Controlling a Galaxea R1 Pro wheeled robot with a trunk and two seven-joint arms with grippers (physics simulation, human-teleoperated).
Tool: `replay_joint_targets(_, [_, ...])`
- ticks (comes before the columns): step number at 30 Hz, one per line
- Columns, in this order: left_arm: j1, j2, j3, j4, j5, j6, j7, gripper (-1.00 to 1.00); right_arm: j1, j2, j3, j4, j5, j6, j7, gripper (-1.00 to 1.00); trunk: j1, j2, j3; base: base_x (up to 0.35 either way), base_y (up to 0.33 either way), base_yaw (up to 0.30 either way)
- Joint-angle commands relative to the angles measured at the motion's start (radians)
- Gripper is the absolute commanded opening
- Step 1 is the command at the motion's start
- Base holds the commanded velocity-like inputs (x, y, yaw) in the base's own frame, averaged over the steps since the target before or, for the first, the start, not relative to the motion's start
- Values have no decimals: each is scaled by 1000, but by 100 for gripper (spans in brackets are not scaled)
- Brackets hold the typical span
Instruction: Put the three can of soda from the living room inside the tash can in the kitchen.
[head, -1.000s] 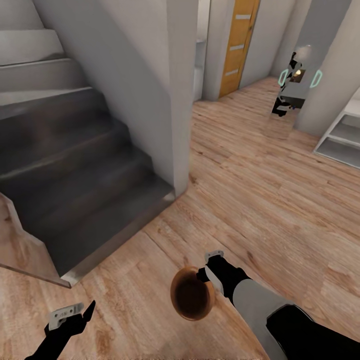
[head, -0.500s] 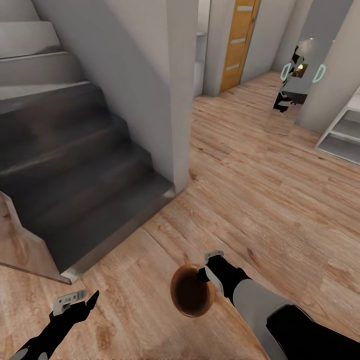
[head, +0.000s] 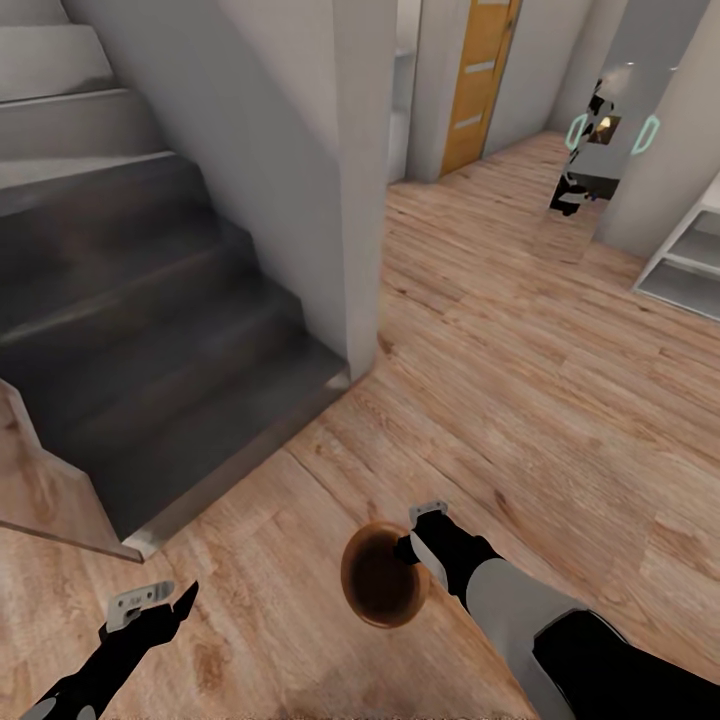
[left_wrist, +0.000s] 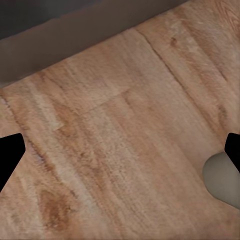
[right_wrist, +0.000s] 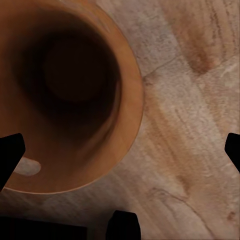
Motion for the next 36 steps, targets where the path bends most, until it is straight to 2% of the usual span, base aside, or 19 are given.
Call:
replay_joint_targets(1, [0,0,0,0,0,0,0,100,0,0,0,0,0,0,0,100,0,0,-2,0,0,0])
replay_joint_targets(19, [1,-3,0,0,2,-5,3,100,0,0,0,0,0,0,0,100,0,0,-29,0,0,0])
replay_joint_targets(36, [1,-3,-1,0,2,-7,5,100,0,1,0,0,0,0,0,100,65,-119,-109,0,0,0])
